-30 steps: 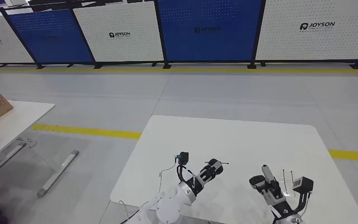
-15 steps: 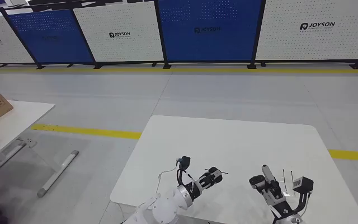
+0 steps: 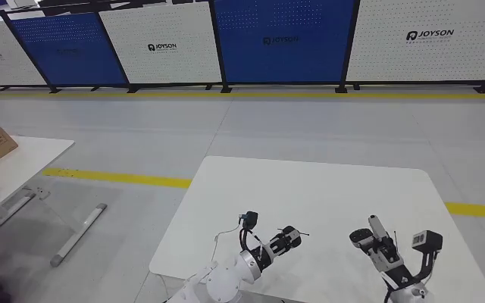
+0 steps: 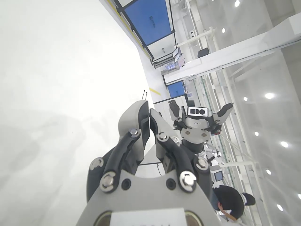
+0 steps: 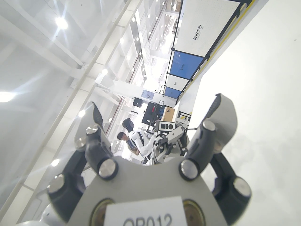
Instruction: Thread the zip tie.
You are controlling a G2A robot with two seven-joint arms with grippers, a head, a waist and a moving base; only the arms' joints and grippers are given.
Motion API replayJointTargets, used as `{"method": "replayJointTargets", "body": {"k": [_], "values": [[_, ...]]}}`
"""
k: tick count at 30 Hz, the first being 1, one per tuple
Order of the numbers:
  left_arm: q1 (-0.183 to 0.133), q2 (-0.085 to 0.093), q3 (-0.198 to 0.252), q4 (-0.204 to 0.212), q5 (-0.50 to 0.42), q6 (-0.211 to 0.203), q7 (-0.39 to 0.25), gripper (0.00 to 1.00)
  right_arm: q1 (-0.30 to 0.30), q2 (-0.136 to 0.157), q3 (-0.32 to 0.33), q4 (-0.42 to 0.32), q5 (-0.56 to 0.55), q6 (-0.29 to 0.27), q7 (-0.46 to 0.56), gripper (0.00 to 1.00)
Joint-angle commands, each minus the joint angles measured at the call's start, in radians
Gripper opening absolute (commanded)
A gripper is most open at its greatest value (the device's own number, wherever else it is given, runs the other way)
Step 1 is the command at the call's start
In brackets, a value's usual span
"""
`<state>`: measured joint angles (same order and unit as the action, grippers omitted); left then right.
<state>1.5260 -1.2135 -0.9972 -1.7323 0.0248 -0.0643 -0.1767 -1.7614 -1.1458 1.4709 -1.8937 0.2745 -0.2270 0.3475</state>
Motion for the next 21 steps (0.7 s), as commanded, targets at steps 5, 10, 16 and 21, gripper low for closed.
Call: {"method": "replayJointTargets", "body": {"k": [5, 10, 16, 21], "values": [[0.000, 0.000, 0.000, 0.000, 0.000, 0.000, 0.000, 0.00, 0.072, 0.028, 0.105, 0.030, -0.154, 0.154, 0.215, 1.00], [0.000, 0.000, 0.000, 0.000, 0.000, 0.000, 0.000, 0.00, 0.100, 0.034, 0.105, 0.048, -0.279, 0.181, 0.216, 1.00], [0.000, 0.000, 0.000, 0.000, 0.000, 0.000, 0.000, 0.00, 0.100, 0.034, 0.105, 0.048, -0.279, 0.181, 0.216, 1.00], [0.000, 0.000, 0.000, 0.000, 0.000, 0.000, 0.000, 0.00, 0.100, 0.034, 0.105, 0.048, -0.279, 0.181, 0.216, 1.00]]}}
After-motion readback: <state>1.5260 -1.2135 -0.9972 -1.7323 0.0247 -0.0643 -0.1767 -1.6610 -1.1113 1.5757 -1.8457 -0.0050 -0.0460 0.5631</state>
